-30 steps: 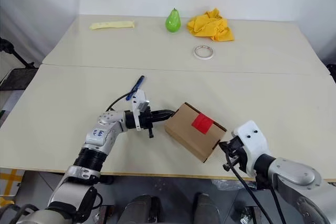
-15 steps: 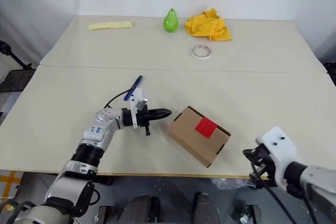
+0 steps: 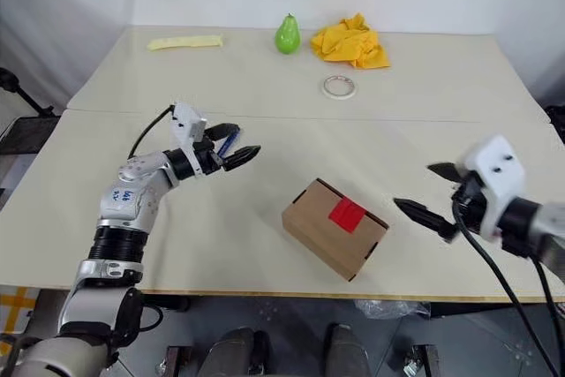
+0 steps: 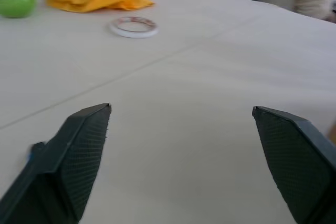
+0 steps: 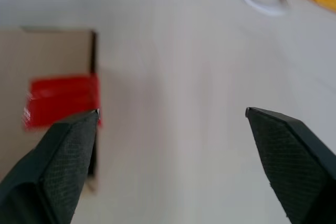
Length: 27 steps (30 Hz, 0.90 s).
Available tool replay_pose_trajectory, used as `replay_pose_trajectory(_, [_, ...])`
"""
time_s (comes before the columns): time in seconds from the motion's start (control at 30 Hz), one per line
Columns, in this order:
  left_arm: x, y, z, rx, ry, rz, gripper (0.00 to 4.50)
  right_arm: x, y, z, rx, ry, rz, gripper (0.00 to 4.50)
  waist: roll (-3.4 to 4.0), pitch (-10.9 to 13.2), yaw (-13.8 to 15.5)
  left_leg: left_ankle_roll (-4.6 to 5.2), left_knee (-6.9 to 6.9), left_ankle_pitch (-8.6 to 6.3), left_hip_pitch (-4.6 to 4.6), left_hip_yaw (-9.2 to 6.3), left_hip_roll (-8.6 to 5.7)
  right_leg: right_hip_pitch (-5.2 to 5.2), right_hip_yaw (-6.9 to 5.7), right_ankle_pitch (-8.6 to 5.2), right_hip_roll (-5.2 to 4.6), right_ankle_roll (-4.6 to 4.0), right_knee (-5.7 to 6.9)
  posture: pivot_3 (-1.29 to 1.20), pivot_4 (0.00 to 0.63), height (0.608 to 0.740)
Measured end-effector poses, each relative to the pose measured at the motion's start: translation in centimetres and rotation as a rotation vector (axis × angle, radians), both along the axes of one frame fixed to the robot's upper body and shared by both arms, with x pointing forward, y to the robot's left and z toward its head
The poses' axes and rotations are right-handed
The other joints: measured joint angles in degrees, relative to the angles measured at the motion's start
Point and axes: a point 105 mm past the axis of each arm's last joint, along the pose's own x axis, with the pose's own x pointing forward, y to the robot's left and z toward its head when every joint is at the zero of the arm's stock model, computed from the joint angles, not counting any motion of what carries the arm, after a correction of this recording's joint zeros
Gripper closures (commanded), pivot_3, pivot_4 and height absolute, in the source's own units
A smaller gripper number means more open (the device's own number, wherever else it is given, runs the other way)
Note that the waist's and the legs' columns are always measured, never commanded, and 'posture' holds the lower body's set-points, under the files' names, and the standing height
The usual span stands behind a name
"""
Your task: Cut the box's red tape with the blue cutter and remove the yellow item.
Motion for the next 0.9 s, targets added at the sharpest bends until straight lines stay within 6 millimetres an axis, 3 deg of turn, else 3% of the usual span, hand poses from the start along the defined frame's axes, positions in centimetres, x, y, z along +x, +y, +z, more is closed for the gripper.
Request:
replay_pose_trajectory(0.3, [2.0,4.1,-1.6,0.063,0.098,0.358,0.03,2.2,1.1,-0.2,0.000,-0.017,0.114,0.00,-0.03,0.0,0.2,-0.02,0.00,0.01,-0.06,0.10,-0.01,-0.01,-0.05,0.03,0.00,0.05,-0.04,0.00,0.150,0.740])
replay_pose_trajectory(0.6, [2.3,2.2,-3.6,0.104,0.215,0.361,0.03,2.6,1.6,-0.7,-0.001,-0.006,0.137,0.00,-0.03,0.0,0.2,-0.05,0.01,0.03,-0.06,0.12,-0.01,-0.02,-0.07,0.03,0.01,0.05,-0.02,0.00,0.150,0.740])
replay_pose_trajectory(0.9, [1.9,2.4,-4.2,0.133,0.304,0.425,0.03,2.5,1.6,-0.8,0.000,0.002,0.149,0.00,-0.03,0.0,0.0,-0.08,0.01,0.04,-0.02,0.13,0.00,-0.02,-0.06,0.03,0.01,0.05,0.03,0.00,0.150,0.740])
